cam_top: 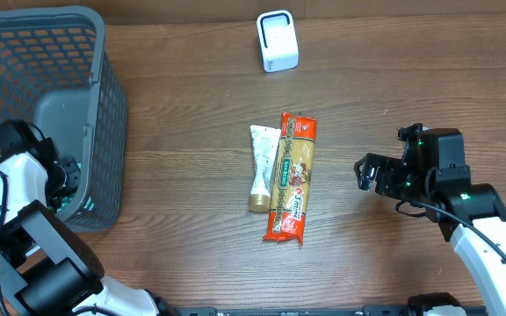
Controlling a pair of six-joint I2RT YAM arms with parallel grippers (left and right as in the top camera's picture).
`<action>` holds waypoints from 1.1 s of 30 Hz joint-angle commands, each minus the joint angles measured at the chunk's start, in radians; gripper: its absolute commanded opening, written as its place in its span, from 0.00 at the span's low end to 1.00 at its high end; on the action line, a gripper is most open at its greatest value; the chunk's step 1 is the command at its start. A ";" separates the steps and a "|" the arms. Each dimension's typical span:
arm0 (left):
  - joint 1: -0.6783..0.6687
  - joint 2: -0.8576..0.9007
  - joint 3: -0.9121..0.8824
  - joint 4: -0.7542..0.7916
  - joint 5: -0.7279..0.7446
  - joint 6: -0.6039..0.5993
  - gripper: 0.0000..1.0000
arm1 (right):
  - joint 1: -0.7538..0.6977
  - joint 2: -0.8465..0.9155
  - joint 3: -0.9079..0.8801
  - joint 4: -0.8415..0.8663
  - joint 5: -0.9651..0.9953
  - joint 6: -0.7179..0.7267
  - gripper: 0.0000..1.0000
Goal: Scan the item barcode
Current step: 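Grasp the teal wet-wipe pack in the basket with the left gripper, then place the wet-wipe pack left of the cream tube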
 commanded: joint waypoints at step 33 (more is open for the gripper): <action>-0.790 -0.235 0.055 -0.227 0.211 -0.439 0.05 | -0.002 -0.003 0.023 0.005 -0.001 -0.011 1.00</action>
